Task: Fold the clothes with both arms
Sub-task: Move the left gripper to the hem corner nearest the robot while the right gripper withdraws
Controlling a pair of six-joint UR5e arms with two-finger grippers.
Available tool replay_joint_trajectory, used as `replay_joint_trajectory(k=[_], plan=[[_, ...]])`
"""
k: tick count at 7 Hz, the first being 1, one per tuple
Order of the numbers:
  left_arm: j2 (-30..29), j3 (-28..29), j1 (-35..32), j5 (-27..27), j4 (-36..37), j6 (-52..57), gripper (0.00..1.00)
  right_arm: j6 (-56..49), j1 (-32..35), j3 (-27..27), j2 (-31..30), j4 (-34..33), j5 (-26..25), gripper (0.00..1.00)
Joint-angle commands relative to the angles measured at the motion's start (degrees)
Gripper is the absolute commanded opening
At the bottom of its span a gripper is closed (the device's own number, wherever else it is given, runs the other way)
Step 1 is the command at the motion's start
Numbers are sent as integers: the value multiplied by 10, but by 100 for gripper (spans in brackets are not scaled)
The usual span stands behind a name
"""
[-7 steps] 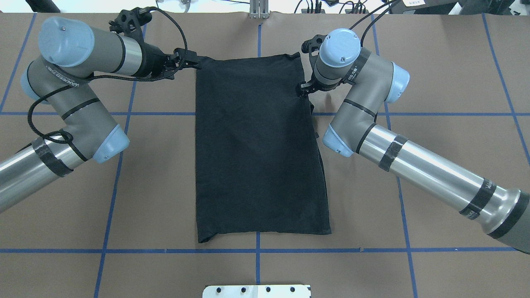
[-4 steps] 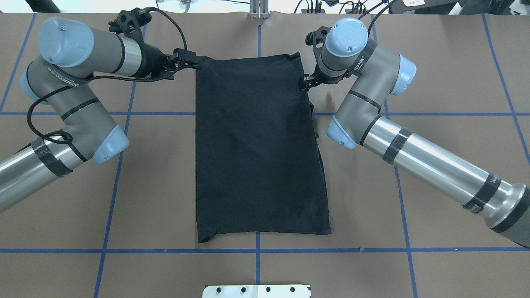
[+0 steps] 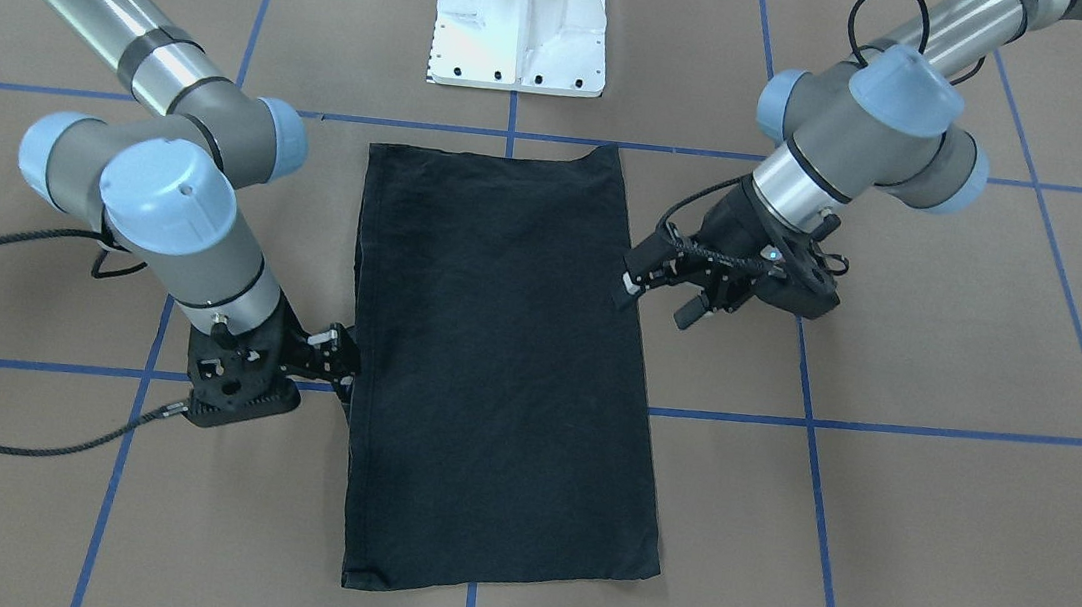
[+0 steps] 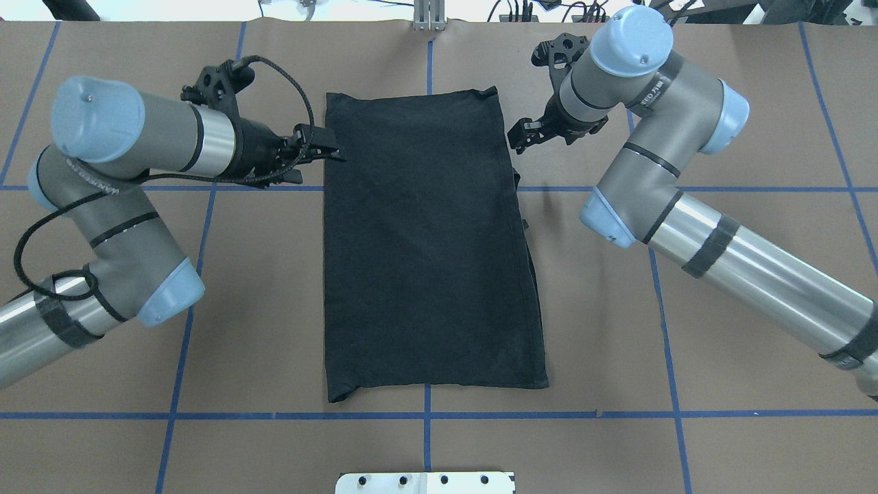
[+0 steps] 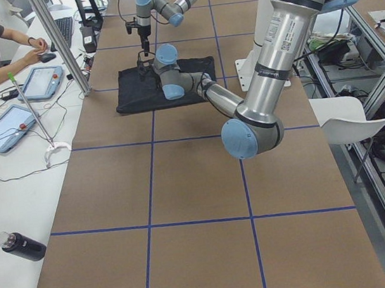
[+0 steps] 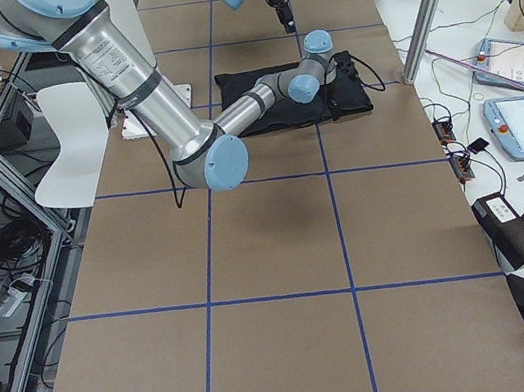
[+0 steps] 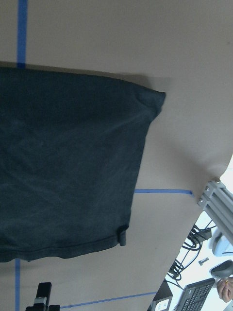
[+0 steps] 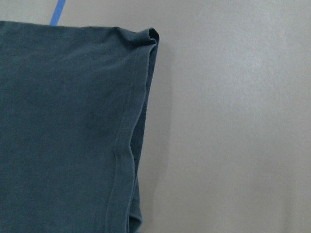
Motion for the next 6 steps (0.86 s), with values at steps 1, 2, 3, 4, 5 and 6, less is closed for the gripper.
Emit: replay_joint_trajectory(k=[1, 2, 3, 4, 5, 6], plan=[[62, -81, 71, 4, -3, -87, 100, 77, 1, 148, -89, -57, 52, 100], [82, -101, 108, 18, -4, -114, 100, 136, -9, 207, -134, -52, 66, 100], [97, -117, 163, 66, -4, -160, 100, 174, -20, 251, -167, -52, 71, 100], [109, -123, 208, 104, -11, -189, 100, 192, -21, 276, -191, -52, 107, 100], [128, -117, 247, 147, -47, -212, 100, 222, -29, 289, -200, -49, 121, 100], [146, -115, 255, 155, -62, -214, 100, 226, -36, 291, -200, -49, 119, 100]])
